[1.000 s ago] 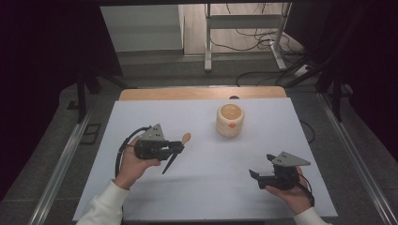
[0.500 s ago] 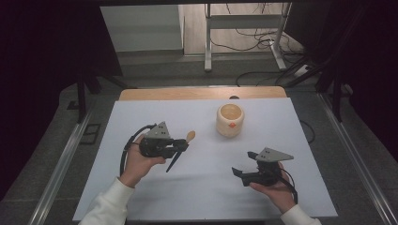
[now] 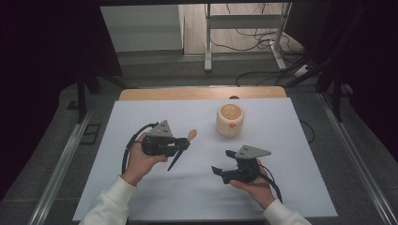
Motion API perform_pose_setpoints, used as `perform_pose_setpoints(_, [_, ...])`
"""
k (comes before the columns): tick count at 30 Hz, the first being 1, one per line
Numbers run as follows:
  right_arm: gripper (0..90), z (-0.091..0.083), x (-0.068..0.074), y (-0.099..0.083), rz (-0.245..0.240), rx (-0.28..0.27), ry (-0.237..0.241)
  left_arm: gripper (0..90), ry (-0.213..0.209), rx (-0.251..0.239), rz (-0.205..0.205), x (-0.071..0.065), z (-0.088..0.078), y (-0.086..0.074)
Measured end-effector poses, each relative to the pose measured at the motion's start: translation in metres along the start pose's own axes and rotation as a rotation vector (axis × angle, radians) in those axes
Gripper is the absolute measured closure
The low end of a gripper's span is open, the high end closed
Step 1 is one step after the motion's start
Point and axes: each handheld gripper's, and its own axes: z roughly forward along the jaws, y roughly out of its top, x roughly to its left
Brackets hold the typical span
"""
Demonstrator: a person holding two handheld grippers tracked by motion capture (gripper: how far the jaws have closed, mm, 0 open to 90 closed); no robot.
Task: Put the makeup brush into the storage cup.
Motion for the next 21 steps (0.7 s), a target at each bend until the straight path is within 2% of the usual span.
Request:
perform_pose_setpoints(9, [18.5,0.021,0.006,0.005,0.033,-0.005,0.026,77.7,0.003,-0.001,-0.004,0.001,0.0,0.001])
perform_pose_setpoints(15, [18.9,0.033,0.012,0.009,0.037,-0.019,0.054,77.7,-0.006,0.005,-0.001,0.001,0.003,0.002])
perform_pose_setpoints(21, [19.3,0.045,0.019,0.015,0.055,-0.049,0.077,77.7,-0.008,0.007,-0.005,0.0,0.005,0.002])
